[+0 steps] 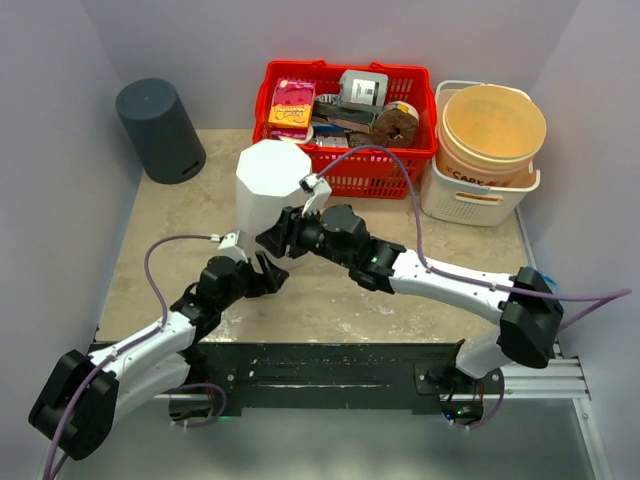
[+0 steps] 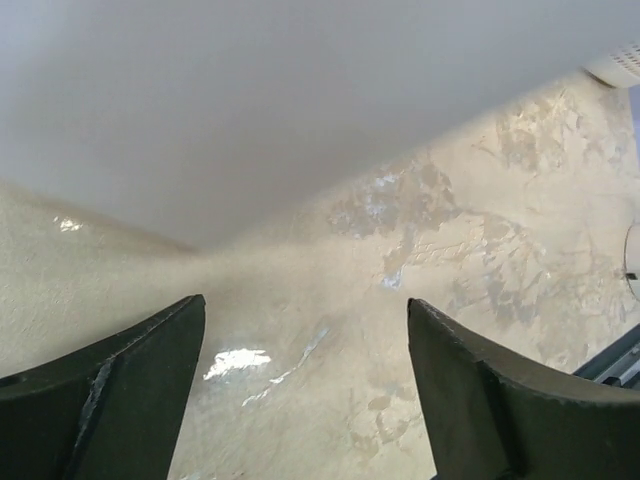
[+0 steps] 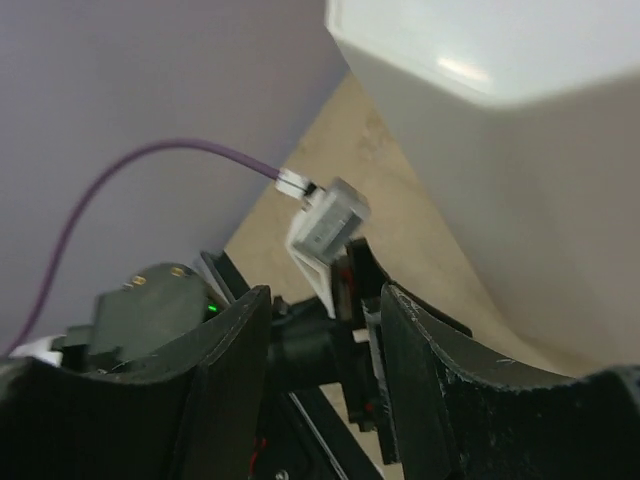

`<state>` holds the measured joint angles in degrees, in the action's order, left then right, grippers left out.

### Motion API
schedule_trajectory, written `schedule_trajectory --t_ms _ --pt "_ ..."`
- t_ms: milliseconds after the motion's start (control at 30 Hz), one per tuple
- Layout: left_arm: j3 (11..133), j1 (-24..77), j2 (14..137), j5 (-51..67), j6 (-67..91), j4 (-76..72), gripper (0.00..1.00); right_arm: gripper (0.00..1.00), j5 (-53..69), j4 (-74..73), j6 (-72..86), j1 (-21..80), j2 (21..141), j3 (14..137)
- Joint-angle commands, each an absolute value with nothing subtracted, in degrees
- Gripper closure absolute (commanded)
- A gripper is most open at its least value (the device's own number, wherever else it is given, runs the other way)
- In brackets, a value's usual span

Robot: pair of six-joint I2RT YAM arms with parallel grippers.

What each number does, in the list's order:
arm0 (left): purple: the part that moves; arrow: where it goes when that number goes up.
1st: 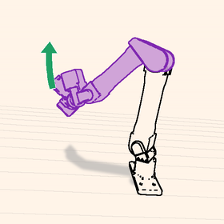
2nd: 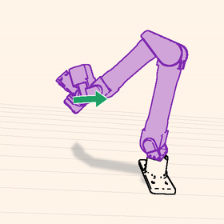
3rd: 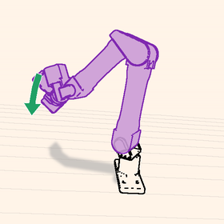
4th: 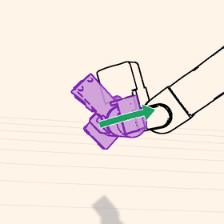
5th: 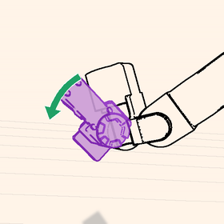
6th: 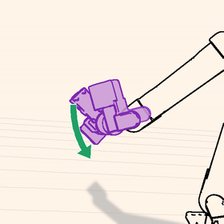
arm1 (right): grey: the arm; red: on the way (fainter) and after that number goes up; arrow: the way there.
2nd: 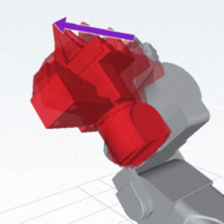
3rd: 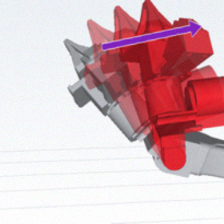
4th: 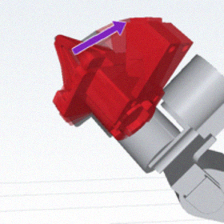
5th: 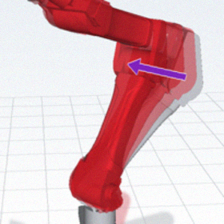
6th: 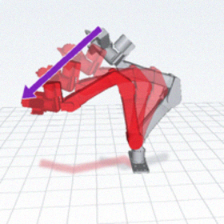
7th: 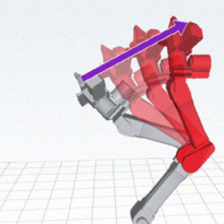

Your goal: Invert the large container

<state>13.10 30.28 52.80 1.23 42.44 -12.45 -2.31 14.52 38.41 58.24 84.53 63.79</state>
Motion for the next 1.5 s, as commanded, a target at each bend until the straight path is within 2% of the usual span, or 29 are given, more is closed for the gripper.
schedule_trajectory --t_ms 0,300,400,600,767,967,1200,1467 --pt "15.29 30.67 52.82 0.97 41.05 -13.27 0.13 0.48 -1.93 9.49 37.97 58.27 85.52 63.11" --pt "15.64 30.59 49.58 0.18 39.73 -10.37 0.13 0.46 -5.00 7.56 36.83 58.27 82.80 62.49" --pt "15.99 30.67 48.17 0.18 38.85 -9.41 0.13 0.42 -9.55 5.02 35.95 58.27 80.16 61.61" --pt "18.54 30.67 46.15 -3.25 37.71 -5.01 0.11 0.26 -22.48 -2.19 36.91 58.27 71.04 58.01" --pt "18.89 33.13 43.25 -6.14 38.49 -4.22 0.09 0.19 -29.44 -4.57 37.79 57.13 62.94 53.27" --pt "22.85 44.54 44.46 -21.77 40.60 1.74 0.08 0.16 -29.63 -7.29 38.23 53.54 55.47 49.22" --pt "28.29 59.04 51.06 -45.84 52.01 6.41 0.08 0.14 -25.66 -9.40 38.41 47.73 50.63 46.23" --pt "35.93 66.88 62.65 -61.16 67.91 15.54 0.08 0.14 -23.64 -8.79 37.44 45.97 48.60 45.09"
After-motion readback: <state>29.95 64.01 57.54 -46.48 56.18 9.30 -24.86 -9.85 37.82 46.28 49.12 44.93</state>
